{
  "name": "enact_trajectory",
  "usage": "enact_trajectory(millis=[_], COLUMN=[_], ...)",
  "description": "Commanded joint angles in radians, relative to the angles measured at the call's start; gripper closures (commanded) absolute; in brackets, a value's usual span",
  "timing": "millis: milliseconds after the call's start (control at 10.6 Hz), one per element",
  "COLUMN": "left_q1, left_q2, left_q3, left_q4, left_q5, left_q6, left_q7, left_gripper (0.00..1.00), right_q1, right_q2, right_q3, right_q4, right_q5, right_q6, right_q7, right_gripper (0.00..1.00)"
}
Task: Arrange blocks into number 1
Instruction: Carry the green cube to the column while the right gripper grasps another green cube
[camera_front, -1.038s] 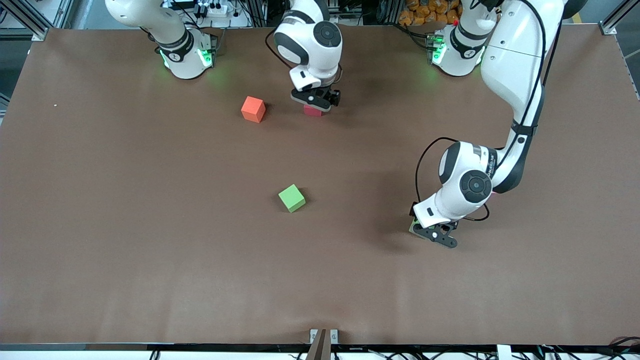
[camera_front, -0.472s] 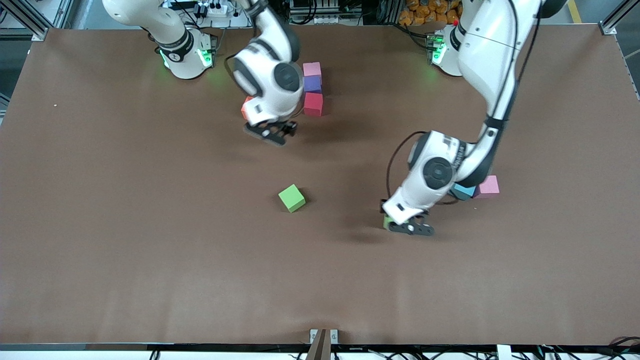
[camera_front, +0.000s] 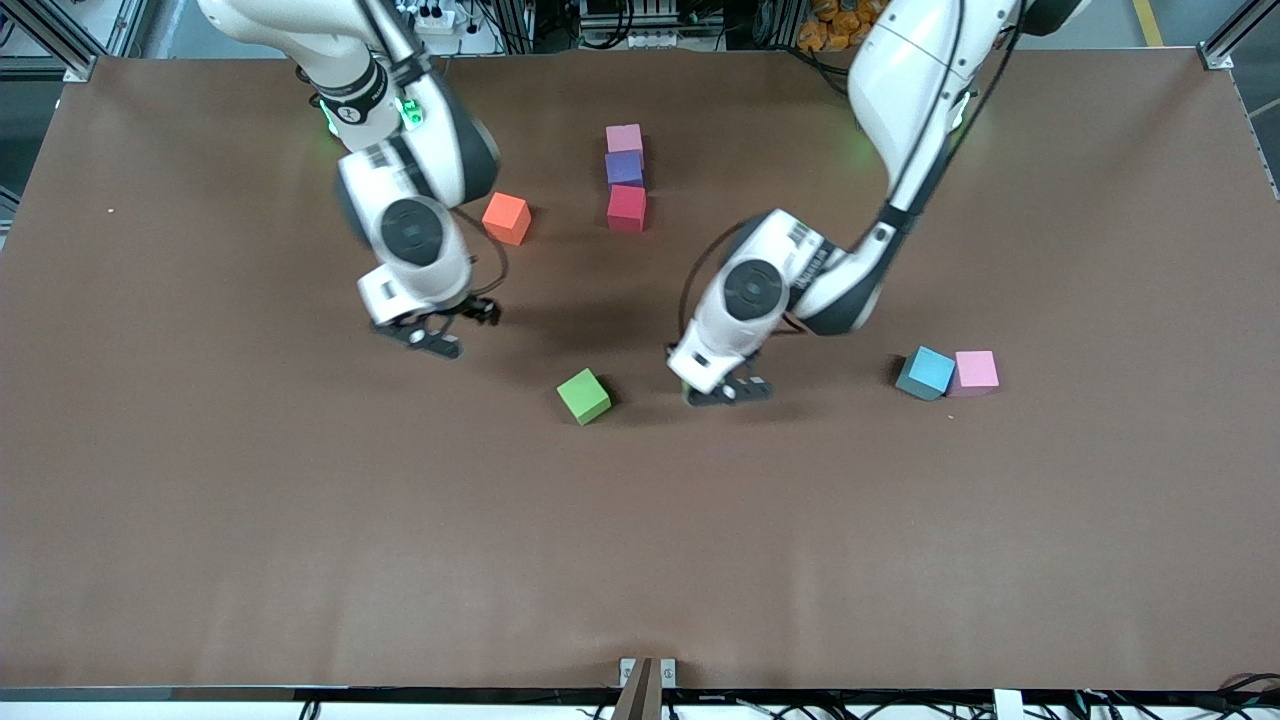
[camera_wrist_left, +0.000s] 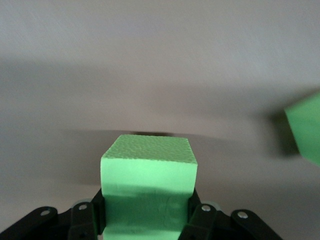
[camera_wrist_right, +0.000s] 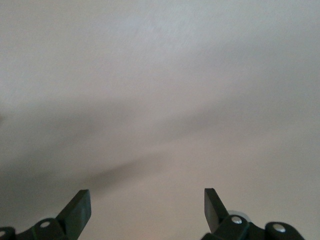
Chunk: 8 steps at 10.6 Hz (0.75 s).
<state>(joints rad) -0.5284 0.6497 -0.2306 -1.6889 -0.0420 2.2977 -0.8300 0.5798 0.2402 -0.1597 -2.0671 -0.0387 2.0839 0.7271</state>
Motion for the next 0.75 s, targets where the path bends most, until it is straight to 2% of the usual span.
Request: enact_trajectory(millis=[0,189,377,472,566,660], left_q1=[-0.025,-0.062,-0.062,-0.059,-0.059,-0.058], left_q2=[-0.036,-0.05,-0.051,-0.05,-0.048,-0.05], left_q3=[-0.064,-0.104,-0.172,-0.206,-0.229,-0.246], left_q4=[-0.041,-0.066,-0.093,-0.106,-0.11,-0.12], left_q5=[0.007,0.043,0.143,0.189,0.204,0.212], left_q6=[-0.017,-0.018,-0.017,-0.017,-0.017,-0.014], left_q7=[-0.121,-0.219,-0.282,-0.314,-0.34,-0.347], left_gripper=[1.0,1.0,1.0,1.0,1.0,1.0], right_q1=[-0.049,-0.055,-0.048,-0.049,-0.049,-0.044], right_q2=[0.008,0.063,0.103,0.12,0.139,0.154], right_q3=[0.017,0.019,0.019,0.019,0.019,0.019], right_q4=[0.031,0.092,0.154,0.182,0.205,0.238], right_q5=[0.008,0.026,0.13,0.144,0.148,0.158], right_q6=[0.051,0.059,0.07,0.07,0.068,0.065], right_q7=[-0.074,-0.072,-0.06,-0.057,-0.023,0.115], right_gripper=[0.0,0.0,0.0,0.0,0.0,0.0])
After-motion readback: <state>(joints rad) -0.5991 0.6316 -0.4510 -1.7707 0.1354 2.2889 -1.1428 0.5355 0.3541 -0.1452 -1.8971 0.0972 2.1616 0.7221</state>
